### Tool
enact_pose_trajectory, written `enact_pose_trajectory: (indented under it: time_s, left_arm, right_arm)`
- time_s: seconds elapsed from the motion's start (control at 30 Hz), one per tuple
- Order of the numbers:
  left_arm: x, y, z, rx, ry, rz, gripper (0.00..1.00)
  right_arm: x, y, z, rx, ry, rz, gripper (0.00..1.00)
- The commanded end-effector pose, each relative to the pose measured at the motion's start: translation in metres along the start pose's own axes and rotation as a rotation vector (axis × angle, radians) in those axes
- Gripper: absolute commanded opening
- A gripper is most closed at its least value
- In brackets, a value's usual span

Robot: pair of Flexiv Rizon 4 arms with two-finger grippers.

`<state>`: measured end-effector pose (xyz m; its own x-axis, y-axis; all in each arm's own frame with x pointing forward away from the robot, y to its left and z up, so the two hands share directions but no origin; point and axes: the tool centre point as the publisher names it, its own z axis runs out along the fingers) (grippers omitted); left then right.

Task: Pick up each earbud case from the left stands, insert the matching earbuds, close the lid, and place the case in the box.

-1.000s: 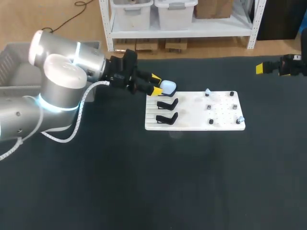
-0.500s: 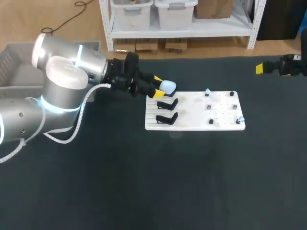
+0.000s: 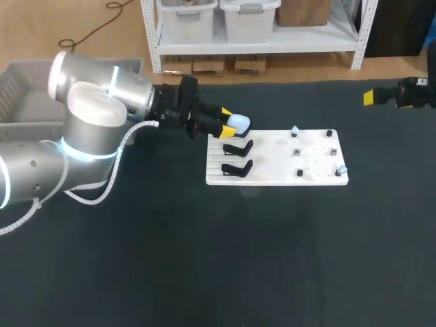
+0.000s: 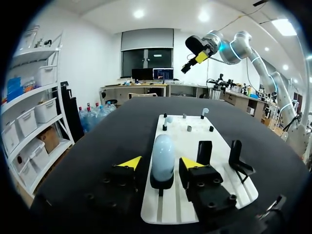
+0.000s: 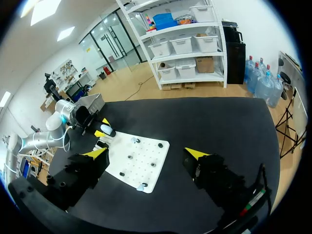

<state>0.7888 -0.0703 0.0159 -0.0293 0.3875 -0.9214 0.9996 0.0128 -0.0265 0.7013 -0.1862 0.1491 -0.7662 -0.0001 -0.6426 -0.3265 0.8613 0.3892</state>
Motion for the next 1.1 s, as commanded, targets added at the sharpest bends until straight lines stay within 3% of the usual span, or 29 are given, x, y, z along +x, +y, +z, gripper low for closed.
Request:
enact_pose_trajectory:
  time_s: [0.03,0.57,0.67,0.8,0.93,1.0,1.03,1.1]
  left_arm:
    - [0.002,0.003,0.002,0.012,-0.004,0.004,0.45]
    - [0.004,0.001,0.001,0.018,-0.005,0.017,0.42]
    - [0.004,-0.002,0.001,0.022,-0.005,0.02,0.33]
    - [0.005,-0.005,0.001,0.026,0.0,0.038,0.13]
    - [0.005,-0.007,0.001,0.028,-0.003,0.039,0.11]
    - [0.004,-0.008,0.0,0.027,-0.004,0.041,0.08]
    - [0.003,-0.008,0.0,0.026,-0.005,0.042,0.0]
    - [0.003,-0.009,-0.001,0.026,-0.007,0.045,0.0]
  right_arm:
    - [0.0,0.0,0.0,0.002,0.0,0.0,1.0]
    - [0.0,0.0,0.0,0.002,0.0,0.0,1.0]
    - [0.0,0.0,0.0,0.002,0.0,0.0,1.0]
    - [0.0,0.0,0.0,0.002,0.0,0.0,1.0]
    - [0.0,0.0,0.0,0.002,0.0,0.0,1.0]
    - [0.0,0.0,0.0,0.002,0.0,0.0,1.0]
    - [0.0,0.0,0.0,0.002,0.0,0.0,1.0]
    - [0.0,0.0,0.0,0.002,0.0,0.0,1.0]
